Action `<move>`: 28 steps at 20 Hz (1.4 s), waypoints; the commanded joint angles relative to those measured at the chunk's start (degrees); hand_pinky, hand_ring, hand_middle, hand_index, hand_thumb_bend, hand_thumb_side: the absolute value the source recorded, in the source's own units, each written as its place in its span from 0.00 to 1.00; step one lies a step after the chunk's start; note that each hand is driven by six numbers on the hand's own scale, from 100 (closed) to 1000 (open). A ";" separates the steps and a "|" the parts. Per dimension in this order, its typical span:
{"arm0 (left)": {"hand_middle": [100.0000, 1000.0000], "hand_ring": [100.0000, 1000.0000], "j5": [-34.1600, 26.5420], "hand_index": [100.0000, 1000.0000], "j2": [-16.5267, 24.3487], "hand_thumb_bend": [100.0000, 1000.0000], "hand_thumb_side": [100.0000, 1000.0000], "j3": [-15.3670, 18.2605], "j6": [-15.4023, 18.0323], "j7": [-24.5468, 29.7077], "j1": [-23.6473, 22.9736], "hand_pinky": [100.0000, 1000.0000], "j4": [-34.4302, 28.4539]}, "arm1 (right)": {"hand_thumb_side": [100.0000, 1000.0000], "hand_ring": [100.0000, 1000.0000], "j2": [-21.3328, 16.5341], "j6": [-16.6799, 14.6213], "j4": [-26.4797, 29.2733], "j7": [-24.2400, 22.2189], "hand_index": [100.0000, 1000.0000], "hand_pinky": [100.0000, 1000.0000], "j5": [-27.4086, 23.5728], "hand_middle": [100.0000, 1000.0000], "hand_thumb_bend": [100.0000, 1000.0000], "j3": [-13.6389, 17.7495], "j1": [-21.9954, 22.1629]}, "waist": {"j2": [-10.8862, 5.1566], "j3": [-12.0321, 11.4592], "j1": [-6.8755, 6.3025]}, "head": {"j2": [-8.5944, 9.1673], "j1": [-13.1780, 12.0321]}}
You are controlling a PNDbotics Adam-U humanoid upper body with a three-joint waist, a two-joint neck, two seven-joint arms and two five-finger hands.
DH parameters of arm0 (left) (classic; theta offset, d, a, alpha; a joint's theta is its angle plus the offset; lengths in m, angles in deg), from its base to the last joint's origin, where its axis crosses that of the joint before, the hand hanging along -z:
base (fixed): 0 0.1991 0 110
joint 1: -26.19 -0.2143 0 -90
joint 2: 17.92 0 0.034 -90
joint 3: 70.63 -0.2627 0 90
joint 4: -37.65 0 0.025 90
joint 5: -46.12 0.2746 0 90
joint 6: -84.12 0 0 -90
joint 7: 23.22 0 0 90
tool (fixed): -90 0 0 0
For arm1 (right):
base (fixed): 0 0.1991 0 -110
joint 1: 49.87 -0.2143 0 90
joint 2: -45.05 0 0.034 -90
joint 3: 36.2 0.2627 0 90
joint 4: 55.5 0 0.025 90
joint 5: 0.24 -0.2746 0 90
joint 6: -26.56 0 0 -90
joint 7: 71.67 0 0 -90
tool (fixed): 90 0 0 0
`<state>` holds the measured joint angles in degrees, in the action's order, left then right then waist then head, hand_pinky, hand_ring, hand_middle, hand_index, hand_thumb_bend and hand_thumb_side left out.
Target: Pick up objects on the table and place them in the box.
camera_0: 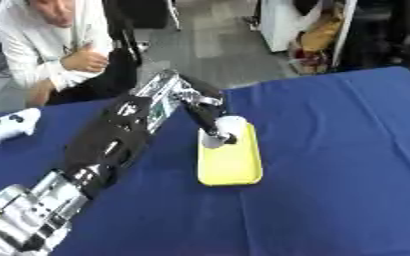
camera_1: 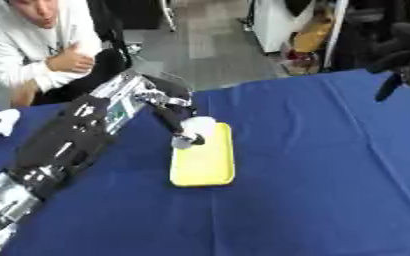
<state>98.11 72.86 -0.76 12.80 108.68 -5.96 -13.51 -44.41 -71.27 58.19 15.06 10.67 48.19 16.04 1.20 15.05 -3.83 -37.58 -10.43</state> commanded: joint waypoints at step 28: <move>0.32 0.24 10.57 0.59 -2.09 0.00 0.95 5.87 -1.08 -13.58 1.58 0.32 7.91 | 0.85 0.54 0.62 0.11 0.90 -0.09 0.81 0.30 -0.61 0.60 0.00 0.11 -2.12 | 0.17 1.00 0.08 | -0.16 -1.02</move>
<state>108.26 70.22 4.18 11.75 96.66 -5.94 -5.30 -43.83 -71.14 58.19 15.11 10.44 48.19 15.04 1.89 16.01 -4.01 -37.63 -10.78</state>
